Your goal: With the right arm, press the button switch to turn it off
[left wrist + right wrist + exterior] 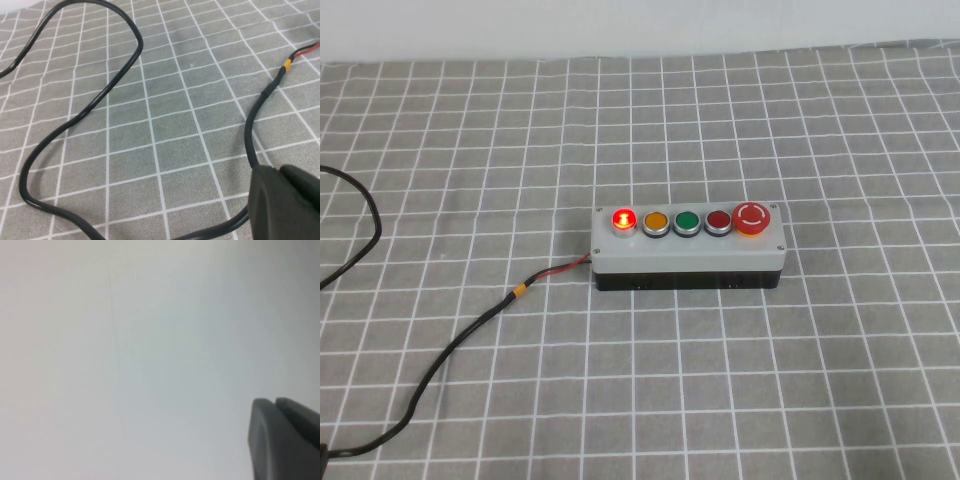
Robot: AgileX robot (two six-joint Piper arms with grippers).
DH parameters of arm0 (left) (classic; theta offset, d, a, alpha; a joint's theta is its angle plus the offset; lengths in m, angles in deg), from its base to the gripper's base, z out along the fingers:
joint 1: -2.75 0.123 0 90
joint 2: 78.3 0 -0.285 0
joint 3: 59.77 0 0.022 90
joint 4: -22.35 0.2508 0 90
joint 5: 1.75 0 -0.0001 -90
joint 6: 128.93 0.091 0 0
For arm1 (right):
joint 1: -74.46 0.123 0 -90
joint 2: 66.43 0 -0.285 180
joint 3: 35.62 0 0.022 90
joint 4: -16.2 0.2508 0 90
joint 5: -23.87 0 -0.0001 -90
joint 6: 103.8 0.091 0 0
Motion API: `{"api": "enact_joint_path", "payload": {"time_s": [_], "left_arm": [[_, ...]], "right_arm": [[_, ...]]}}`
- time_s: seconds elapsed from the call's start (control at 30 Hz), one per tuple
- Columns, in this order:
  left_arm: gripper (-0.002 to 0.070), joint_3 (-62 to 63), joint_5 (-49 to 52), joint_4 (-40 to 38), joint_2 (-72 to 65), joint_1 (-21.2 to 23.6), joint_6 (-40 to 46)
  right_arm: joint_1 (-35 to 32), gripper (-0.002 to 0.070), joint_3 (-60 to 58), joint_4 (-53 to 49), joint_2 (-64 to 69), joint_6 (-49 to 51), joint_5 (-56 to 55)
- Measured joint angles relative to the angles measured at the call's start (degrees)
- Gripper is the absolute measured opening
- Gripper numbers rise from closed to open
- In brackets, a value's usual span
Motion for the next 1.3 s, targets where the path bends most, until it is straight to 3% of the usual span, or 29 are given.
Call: {"api": "enact_joint_path", "payload": {"time_s": [0.13,0.23,0.5,0.8,0.93,1.1,1.3], "left_arm": [[-0.0003,0.0,0.0,0.0,0.0,0.0,0.0],[-0.0003,0.0,0.0,0.12,0.0,0.0,0.0],[-0.0003,0.0,0.0,0.24,0.0,0.0,0.0],[-0.0003,0.0,0.0,0.24,0.0,0.0,0.0],[-0.0003,0.0,0.0,0.24,0.0,0.0,0.0],[-0.0003,0.0,0.0,0.24,0.0,0.0,0.0],[-0.0003,0.0,0.0,0.24,0.0,0.0,0.0]], "right_arm": [[0.0,-0.0016,0.28,0.0,0.0,0.53,-14.94],[0.0,-0.0016,3.81,0.0,0.0,3.26,-13.35],[0.0,-0.0016,25.62,0.0,1.74,7.5,16.38],[0.0,-0.0016,47.31,7.06,24.0,6.53,53.98],[0.0,-0.0016,51.95,10.14,32.57,-0.35,60.84],[0.0,-0.0016,53.16,27.97,39.5,-7.04,60.01],[0.0,-0.0016,53.29,55.35,48.51,-31.85,62.99]]}}
